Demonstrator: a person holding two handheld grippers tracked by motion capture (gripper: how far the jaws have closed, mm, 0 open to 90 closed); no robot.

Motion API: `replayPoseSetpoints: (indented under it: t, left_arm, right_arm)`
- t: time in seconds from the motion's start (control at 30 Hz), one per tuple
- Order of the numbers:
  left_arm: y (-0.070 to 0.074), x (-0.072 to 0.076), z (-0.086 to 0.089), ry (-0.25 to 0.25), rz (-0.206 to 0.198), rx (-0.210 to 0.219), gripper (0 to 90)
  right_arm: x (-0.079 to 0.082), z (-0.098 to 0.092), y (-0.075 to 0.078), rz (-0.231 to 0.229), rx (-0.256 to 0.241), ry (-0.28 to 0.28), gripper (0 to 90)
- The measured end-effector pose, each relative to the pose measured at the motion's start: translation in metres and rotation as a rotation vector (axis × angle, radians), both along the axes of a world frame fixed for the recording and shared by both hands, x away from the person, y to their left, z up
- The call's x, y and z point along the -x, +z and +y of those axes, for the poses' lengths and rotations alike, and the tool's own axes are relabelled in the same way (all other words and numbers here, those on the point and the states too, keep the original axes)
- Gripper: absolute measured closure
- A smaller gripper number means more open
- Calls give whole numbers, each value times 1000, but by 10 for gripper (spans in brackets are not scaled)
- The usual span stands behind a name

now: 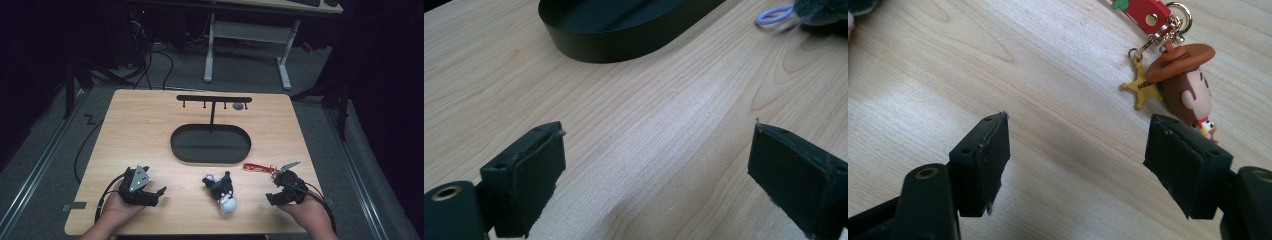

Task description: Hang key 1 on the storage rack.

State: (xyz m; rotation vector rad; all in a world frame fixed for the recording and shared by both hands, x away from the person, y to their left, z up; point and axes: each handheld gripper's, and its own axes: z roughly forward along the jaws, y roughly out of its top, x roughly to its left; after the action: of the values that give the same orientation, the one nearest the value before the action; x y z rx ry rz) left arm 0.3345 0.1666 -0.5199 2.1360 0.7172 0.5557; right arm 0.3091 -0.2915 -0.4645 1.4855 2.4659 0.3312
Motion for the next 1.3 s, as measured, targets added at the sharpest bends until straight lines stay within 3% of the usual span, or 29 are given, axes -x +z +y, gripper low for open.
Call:
replayPoseSetpoints:
  t: [0.27, 0.43, 0.63, 0.93, 1.07, 1.3]
  left_arm:
    - [2, 6, 4, 7, -21, -17, 89]
    - [5, 4, 5, 14, -28, 3, 92]
    - [3, 6, 1, -12, -29, -28, 92]
    - [7, 8, 1, -4, -38, -22, 95]
    - [6, 4, -2, -6, -34, -21, 97]
    - [4, 4, -9, -31, -28, -39, 104]
  right_arm:
    - [-9, 0, 4, 18, 32, 18, 291]
    - [-9, 3, 6, 26, 44, 26, 324]
    - [-11, 2, 5, 32, 64, 25, 366]
    - [-20, -13, 9, 29, 87, 0, 383]
    - [-30, -21, 6, 42, 95, -19, 404]
    - [-44, -31, -9, 70, 119, 21, 495]
